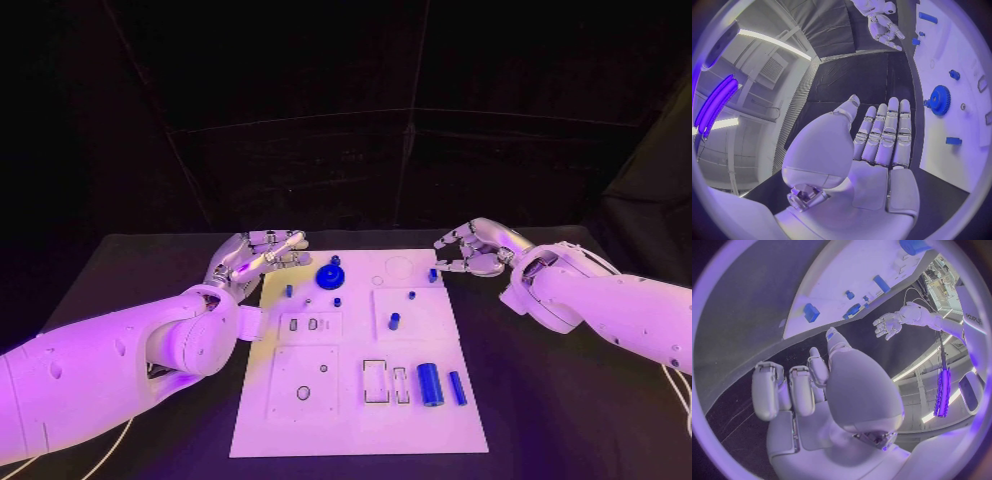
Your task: Assemble the parts on the task board
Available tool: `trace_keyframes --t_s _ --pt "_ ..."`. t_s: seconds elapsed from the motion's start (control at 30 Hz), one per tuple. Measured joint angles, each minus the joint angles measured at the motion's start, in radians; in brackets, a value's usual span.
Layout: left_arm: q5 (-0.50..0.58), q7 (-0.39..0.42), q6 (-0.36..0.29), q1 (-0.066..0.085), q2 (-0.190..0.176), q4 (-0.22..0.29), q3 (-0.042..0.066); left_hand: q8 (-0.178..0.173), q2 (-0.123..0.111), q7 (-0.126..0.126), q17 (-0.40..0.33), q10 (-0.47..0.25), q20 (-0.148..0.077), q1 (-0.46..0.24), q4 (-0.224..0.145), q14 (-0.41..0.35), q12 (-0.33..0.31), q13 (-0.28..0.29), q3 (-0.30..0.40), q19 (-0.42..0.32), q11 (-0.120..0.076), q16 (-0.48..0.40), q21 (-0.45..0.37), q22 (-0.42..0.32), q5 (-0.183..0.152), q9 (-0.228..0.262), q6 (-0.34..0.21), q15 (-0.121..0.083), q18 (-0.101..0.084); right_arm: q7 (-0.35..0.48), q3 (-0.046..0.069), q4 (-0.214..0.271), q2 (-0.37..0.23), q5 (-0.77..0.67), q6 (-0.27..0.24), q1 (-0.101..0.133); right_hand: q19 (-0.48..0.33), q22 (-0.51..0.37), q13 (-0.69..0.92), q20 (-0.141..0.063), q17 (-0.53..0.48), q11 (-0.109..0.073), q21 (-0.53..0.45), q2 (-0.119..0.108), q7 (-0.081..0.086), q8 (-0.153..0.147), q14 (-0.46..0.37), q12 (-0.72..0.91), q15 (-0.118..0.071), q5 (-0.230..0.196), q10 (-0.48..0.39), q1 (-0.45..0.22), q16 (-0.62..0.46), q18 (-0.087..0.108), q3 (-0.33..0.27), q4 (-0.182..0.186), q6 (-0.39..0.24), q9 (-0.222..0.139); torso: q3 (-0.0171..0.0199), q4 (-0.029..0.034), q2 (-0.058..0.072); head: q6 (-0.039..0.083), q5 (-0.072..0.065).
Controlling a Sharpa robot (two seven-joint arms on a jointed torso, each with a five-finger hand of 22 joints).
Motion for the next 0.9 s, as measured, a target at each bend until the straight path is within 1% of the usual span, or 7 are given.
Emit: trace_keyframes --t_s 0.13,0.27,0.33,0.47,0.5,0.67,0.9 --pt "0.000 0.000 0.000 0.000 0.004 -0.006 0.000 0.000 0.000 0.000 0.000 0.000 0.000 0.000 0.000 0.000 0.000 0.000 0.000 0.000 0.000 0.000 0.000 0.000 0.000 0.000 0.000 0.000 0.000 0.013 0.000 -0.013 0.000 0.008 0.009 -0.011 -0.001 0.000 0.000 0.001 0.000 0.000 -0.002 0.000 0.000 0.000 0.000 0.000 0.000 0.000 0.000 0.000 0.000 0.000 0.000 0.000 0.000 0.000 0.0003 -0.0007 0.001 -0.003 0.005" --pt "0.000 0.000 0.001 0.000 0.005 -0.010 0.000 0.000 0.000 0.000 0.000 0.000 0.000 0.000 0.000 0.000 0.000 0.000 0.000 0.000 0.000 0.000 0.000 0.000 0.000 0.000 0.000 0.000 0.000 0.022 0.000 -0.020 0.003 0.012 0.018 -0.020 -0.001 0.000 -0.001 0.001 0.000 0.000 -0.002 0.000 0.000 0.000 0.000 0.000 0.000 0.004 0.000 0.000 0.000 0.000 0.000 0.000 0.000 0.000 -0.0007 -0.0011 0.001 -0.005 0.007" --pt "0.000 0.000 0.001 -0.001 0.006 -0.012 0.000 0.000 0.000 0.000 0.000 0.000 0.000 0.000 0.000 0.000 0.000 0.000 0.000 0.000 0.000 0.000 0.000 -0.001 0.000 0.000 0.000 0.000 0.000 0.025 0.000 -0.025 0.007 0.014 0.023 -0.026 -0.004 0.000 -0.001 -0.001 0.000 0.000 -0.002 0.000 0.000 0.000 0.000 0.000 0.000 0.004 0.000 0.000 0.000 0.000 0.000 0.000 0.000 0.000 -0.0016 -0.0013 0.001 -0.006 0.007" --pt "0.000 0.000 0.001 -0.001 0.007 -0.014 0.000 0.000 0.000 0.000 0.000 0.000 0.000 0.000 0.000 0.000 0.000 0.000 0.000 0.000 0.000 0.000 0.000 -0.001 0.000 0.000 0.000 0.000 0.000 0.029 0.000 -0.033 0.015 0.015 0.035 -0.031 -0.005 0.000 -0.001 -0.002 0.000 0.000 -0.002 0.000 0.000 0.000 0.000 0.000 0.000 0.004 0.000 0.000 0.000 0.000 0.002 -0.003 0.000 0.000 -0.0021 -0.0015 0.001 -0.008 0.007" --pt "0.000 0.000 0.002 -0.001 0.008 -0.014 0.000 0.000 0.000 0.000 0.000 0.000 0.000 0.000 0.000 0.000 0.000 0.000 0.000 0.000 0.000 0.000 0.000 -0.001 0.000 0.000 0.000 0.000 0.000 0.030 0.000 -0.034 0.016 0.015 0.037 -0.033 -0.005 0.000 -0.001 -0.002 0.000 0.000 -0.002 0.004 0.000 0.000 0.000 0.000 0.000 0.004 0.000 0.004 0.000 0.000 0.000 -0.005 0.000 0.000 -0.0023 -0.0015 0.001 -0.009 0.007" --pt "0.000 0.000 0.002 -0.001 0.008 -0.015 0.000 0.000 0.000 0.000 0.000 0.000 0.000 0.000 0.000 0.000 0.000 0.000 0.000 0.000 0.000 0.000 0.000 -0.001 0.000 0.000 0.000 0.000 0.000 0.034 0.000 -0.035 0.020 0.015 0.047 -0.047 -0.005 0.000 -0.001 -0.003 0.000 0.000 -0.002 0.005 0.000 0.000 0.000 0.000 0.000 0.004 0.000 0.005 0.000 0.000 0.000 -0.006 0.000 0.000 -0.0031 -0.0010 0.000 -0.012 0.006" --pt "0.000 0.000 0.003 -0.001 0.009 -0.017 0.000 0.000 0.000 0.000 0.000 0.000 0.000 0.000 0.000 0.000 0.000 0.000 0.000 0.000 0.000 0.000 0.000 -0.001 0.000 0.000 0.000 0.000 0.000 0.039 0.000 -0.045 0.030 0.014 0.050 -0.051 -0.005 0.000 0.002 -0.002 0.000 0.000 -0.002 0.011 0.000 0.000 0.000 0.000 0.000 0.009 0.000 0.011 0.000 0.000 0.002 -0.008 0.000 0.000 -0.0032 -0.0009 0.000 -0.012 0.008"
